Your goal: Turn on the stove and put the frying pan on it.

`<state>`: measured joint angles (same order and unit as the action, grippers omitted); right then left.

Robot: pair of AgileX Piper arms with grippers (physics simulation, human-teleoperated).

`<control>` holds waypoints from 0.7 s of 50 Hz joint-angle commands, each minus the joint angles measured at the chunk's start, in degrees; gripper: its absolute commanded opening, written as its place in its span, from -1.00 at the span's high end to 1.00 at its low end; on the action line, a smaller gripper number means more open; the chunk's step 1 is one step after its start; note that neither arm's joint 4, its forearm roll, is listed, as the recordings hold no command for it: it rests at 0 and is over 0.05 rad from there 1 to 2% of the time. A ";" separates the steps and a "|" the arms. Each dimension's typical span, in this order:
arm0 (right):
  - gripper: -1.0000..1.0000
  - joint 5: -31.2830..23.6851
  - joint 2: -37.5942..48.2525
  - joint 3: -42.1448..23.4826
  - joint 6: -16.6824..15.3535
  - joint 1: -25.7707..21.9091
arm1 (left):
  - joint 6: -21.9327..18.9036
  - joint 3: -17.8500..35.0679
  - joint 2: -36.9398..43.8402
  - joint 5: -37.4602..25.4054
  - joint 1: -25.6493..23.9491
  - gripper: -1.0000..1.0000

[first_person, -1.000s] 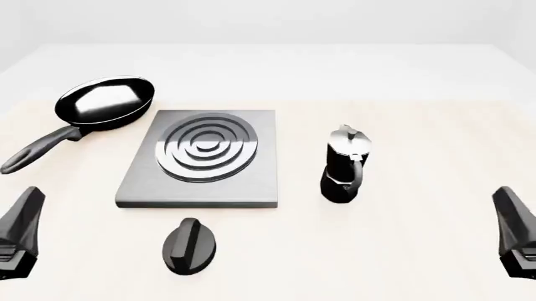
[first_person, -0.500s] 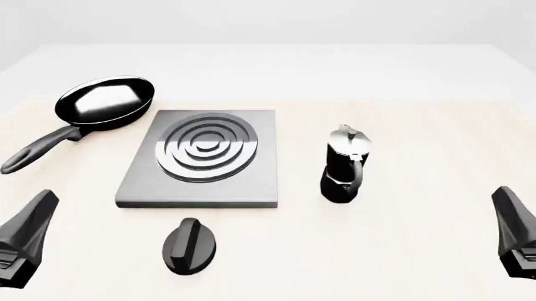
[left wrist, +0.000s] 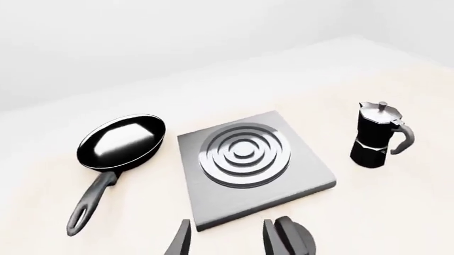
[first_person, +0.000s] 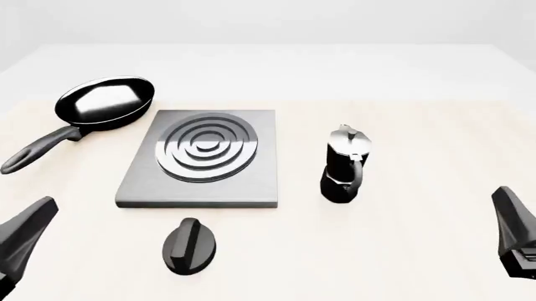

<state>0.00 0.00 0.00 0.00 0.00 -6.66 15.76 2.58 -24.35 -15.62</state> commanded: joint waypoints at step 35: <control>-1.00 0.00 0.00 0.00 0.00 0.00 | 1.04 2.13 14.15 -7.10 -9.48 -1.00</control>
<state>0.00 0.00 0.00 0.00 0.00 -6.31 18.71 14.73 -30.54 -23.39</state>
